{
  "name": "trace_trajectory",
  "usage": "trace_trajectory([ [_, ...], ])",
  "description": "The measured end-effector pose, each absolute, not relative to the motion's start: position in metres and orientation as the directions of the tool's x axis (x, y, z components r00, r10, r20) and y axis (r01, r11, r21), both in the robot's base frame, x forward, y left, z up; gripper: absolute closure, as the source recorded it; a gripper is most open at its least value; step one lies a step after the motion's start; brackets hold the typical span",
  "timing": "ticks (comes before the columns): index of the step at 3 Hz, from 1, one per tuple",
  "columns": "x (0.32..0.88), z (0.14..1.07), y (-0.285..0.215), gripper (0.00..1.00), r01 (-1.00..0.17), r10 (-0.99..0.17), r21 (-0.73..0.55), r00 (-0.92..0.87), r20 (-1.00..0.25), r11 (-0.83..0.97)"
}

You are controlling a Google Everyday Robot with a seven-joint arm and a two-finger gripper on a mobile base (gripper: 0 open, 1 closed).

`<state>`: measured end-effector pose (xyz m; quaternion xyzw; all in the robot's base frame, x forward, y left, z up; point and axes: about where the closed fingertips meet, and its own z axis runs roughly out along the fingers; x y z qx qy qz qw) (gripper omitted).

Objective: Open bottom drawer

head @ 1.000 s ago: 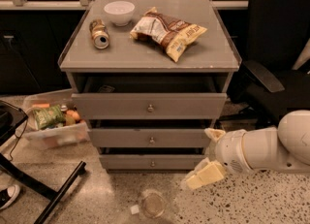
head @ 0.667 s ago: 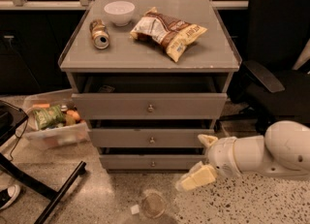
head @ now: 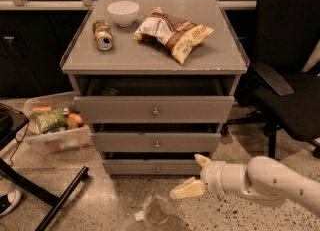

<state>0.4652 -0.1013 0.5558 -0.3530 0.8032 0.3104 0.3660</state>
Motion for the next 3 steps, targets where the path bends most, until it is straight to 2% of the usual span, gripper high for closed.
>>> trace_trajectory([
  [1,0.497,0.482,-0.1,0.0,-0.74,-0.324,0.228,-0.521,-0.79,0.633],
  [3,0.562,0.367,-0.118,0.0,-0.626,-0.412,0.145,-0.651,-0.638,0.766],
])
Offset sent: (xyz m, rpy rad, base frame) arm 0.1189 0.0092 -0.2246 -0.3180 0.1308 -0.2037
